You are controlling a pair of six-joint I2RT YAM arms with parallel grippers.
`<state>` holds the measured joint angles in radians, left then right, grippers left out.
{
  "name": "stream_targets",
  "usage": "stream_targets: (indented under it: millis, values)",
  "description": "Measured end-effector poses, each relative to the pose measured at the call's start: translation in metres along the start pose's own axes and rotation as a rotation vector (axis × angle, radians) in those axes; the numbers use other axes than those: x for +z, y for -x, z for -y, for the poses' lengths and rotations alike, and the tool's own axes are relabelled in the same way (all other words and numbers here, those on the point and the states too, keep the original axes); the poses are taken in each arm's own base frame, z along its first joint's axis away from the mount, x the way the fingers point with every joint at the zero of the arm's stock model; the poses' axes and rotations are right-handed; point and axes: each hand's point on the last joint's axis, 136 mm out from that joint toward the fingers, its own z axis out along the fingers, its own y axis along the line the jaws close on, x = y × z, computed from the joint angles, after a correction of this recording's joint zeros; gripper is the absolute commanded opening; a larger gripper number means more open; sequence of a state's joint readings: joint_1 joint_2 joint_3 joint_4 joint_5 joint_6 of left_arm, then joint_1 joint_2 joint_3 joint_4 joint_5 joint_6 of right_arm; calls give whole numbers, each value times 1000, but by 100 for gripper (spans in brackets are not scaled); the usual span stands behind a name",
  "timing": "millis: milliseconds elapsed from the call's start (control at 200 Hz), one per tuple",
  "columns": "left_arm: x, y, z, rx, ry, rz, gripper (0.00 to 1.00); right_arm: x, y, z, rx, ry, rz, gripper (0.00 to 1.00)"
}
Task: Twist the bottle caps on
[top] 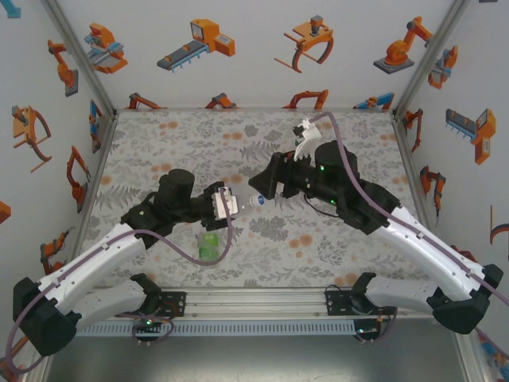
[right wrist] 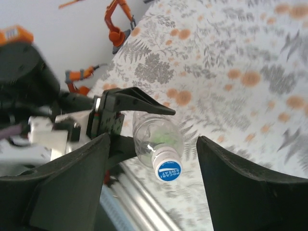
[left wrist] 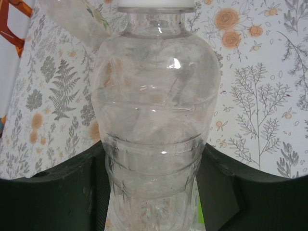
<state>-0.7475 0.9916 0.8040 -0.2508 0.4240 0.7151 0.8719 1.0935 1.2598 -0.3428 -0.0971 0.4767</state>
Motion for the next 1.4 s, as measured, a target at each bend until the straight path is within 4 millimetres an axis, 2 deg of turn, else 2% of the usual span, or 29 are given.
stream_targets:
  millis: [120, 300, 486, 631, 746, 1297, 1337, 1397]
  values:
    - [-1, 2, 4, -6, -23, 4, 0, -4, -6, -15, -262, 89, -30, 66]
    - [-6, 6, 6, -9, -36, 8, 0, -8, -34, -32, -635, 249, -101, 65]
    - [-10, 7, 7, -10, -40, 7, 0, -12, -62, -36, -859, 361, -143, 63]
    - [-10, 8, 8, -12, -45, 10, 0, -13, -82, -37, -923, 429, -149, 58]
    - [-10, 9, 9, -16, -51, 15, 0, -12, -89, -36, -945, 446, -148, 52]
    - [-19, 11, 13, -18, -57, 12, 0, -3, -90, -42, -978, 467, -126, 37]
    - [-19, 10, 14, -20, -58, 8, 0, -2, -91, -42, -977, 468, -130, 35]
    - [-19, 9, 15, -23, -61, 2, 0, -1, -93, -42, -976, 471, -135, 26]
